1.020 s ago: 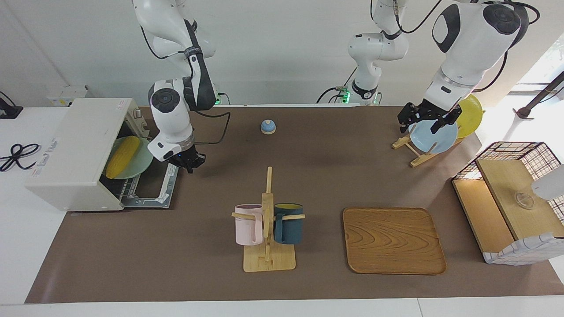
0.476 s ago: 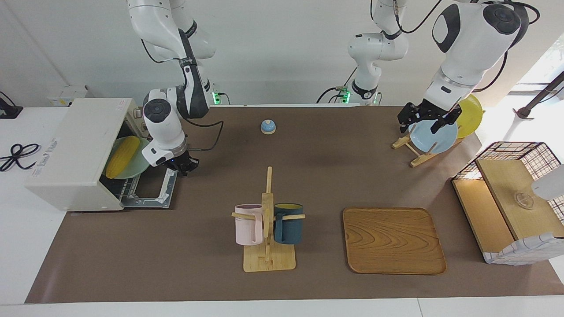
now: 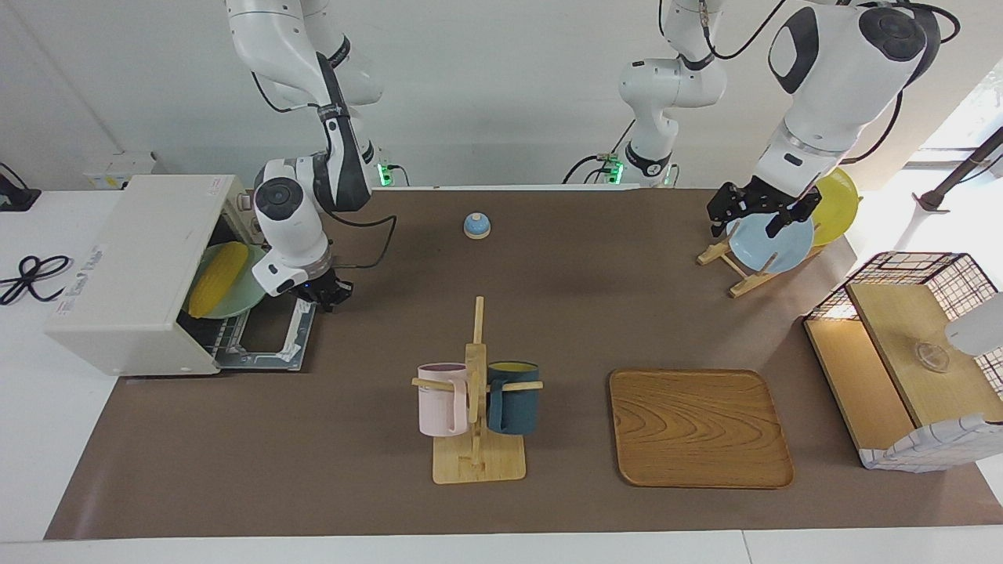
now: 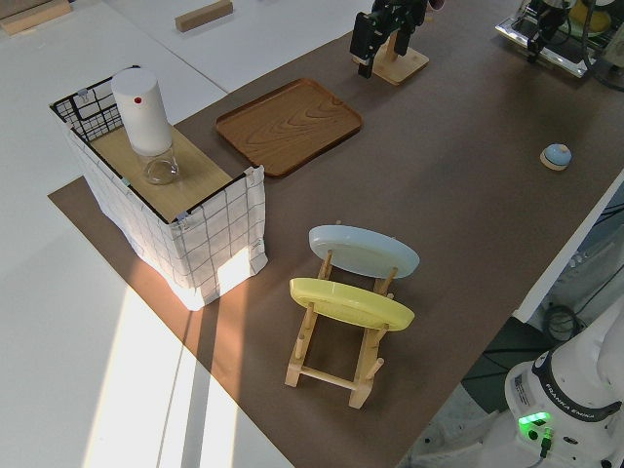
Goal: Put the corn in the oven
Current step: 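Lower the corn inside the oven and open the right gripper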
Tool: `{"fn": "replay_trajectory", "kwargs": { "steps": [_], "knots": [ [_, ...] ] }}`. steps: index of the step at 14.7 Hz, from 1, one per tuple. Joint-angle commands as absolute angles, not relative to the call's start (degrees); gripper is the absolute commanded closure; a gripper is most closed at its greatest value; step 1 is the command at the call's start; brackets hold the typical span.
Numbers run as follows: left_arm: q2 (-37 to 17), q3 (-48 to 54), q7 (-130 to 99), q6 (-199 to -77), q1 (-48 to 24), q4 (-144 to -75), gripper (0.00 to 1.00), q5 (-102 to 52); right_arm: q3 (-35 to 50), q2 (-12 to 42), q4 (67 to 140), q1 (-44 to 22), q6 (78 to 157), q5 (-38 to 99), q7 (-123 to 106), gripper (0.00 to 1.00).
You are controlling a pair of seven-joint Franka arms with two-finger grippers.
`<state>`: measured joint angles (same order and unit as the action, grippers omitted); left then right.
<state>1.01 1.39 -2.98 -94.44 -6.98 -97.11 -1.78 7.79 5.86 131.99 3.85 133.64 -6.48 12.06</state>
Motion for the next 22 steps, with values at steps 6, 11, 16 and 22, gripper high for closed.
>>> {"fn": "replay_trajectory", "kwargs": {
  "steps": [6,11,16,22],
  "knots": [
    [2.02,1.76,-3.6,-94.66,-6.5,-98.0,0.0,-0.7,8.09,5.1,133.15,5.36,134.91,-6.85,10.2,1.0],
    [2.02,1.84,-3.6,-94.66,-6.59,-98.0,0.0,-0.7,8.09,5.01,133.42,5.62,134.83,-8.52,10.2,1.0],
    [2.02,1.76,-3.6,-94.66,-6.5,-98.0,0.0,-0.7,8.09,5.01,133.33,6.41,134.47,-13.09,10.28,1.0],
    [2.02,1.76,-3.6,-94.66,-6.5,-98.0,0.0,-0.7,8.17,5.28,126.06,6.33,125.27,-19.51,9.59,1.0]
  ]
}}
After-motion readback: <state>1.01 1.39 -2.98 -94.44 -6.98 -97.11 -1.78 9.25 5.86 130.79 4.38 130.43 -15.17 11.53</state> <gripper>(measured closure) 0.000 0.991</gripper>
